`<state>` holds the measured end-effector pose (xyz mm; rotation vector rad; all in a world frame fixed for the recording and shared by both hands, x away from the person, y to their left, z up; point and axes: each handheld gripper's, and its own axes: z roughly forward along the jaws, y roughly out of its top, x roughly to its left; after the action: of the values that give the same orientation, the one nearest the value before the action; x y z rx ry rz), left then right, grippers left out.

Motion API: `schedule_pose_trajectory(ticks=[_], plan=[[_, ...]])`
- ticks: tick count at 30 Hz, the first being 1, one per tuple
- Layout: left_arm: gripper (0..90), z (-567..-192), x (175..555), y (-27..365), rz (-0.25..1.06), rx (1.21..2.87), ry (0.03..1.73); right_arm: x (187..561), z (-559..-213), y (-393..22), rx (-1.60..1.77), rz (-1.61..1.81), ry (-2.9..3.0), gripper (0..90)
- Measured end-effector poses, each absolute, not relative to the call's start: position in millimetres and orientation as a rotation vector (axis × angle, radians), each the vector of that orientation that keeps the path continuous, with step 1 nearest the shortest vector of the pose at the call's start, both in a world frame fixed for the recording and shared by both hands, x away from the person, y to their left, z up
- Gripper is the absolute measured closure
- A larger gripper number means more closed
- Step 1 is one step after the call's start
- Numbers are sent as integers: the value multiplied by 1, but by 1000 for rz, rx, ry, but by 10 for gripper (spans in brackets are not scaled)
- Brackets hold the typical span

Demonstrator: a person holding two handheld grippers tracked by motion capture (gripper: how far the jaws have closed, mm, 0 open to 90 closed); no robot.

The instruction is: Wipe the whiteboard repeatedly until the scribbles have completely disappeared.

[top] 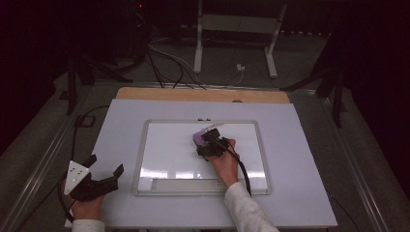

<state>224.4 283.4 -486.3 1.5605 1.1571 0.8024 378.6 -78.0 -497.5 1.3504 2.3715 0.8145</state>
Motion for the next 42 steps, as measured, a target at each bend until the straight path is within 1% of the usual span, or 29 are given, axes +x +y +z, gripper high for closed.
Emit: schedule_pose_trajectory(ticks=[5,9,23,27,42], plan=[[14,-486,224,284,802,1552,1159,365,-498,-56,1228,857,2473,414],[14,-486,224,284,802,1553,1160,361,-497,-50,1176,860,2509,414],[14,-486,223,284,802,1553,1160,380,-497,-79,1354,798,2370,414],[14,-486,223,285,804,1553,1158,381,-496,-84,1373,776,2341,414],[14,-486,222,286,807,1552,1163,378,-481,-114,1430,865,2276,414]])
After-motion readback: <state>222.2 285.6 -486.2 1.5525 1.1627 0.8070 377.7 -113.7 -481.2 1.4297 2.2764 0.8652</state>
